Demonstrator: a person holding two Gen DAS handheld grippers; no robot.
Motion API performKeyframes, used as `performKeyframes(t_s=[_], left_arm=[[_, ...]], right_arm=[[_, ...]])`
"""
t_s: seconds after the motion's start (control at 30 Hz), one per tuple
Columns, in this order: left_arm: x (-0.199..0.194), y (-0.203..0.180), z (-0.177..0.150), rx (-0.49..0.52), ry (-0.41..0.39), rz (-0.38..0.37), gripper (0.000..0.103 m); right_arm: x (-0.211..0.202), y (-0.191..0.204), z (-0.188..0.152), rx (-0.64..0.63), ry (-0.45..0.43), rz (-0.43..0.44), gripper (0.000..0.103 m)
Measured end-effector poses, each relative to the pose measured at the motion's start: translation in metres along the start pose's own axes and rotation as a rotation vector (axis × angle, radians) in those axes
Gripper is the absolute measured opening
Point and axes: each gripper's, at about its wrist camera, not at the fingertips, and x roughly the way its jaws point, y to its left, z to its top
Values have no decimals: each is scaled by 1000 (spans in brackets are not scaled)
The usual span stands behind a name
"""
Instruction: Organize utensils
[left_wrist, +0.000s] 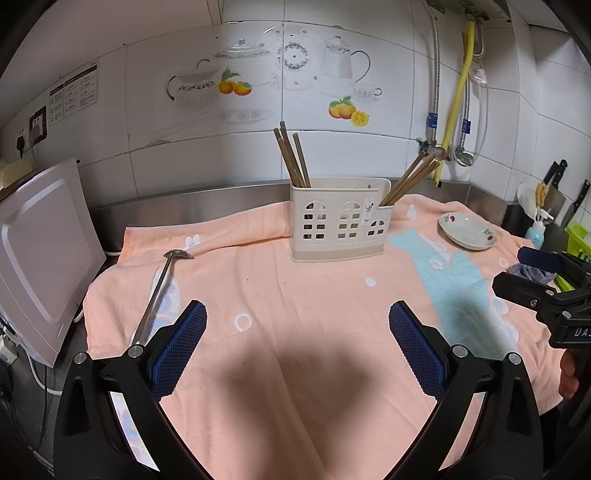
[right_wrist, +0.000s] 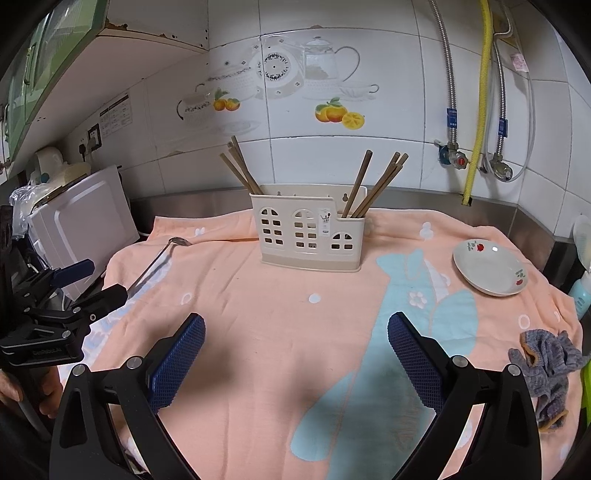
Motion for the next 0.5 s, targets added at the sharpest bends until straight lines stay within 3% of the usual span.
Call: performKeyframes(t_s=[0.5], left_arm=[[1, -1, -1, 8, 1, -14, 98]], right_arm=[[1, 3, 1, -2, 0, 3, 96]])
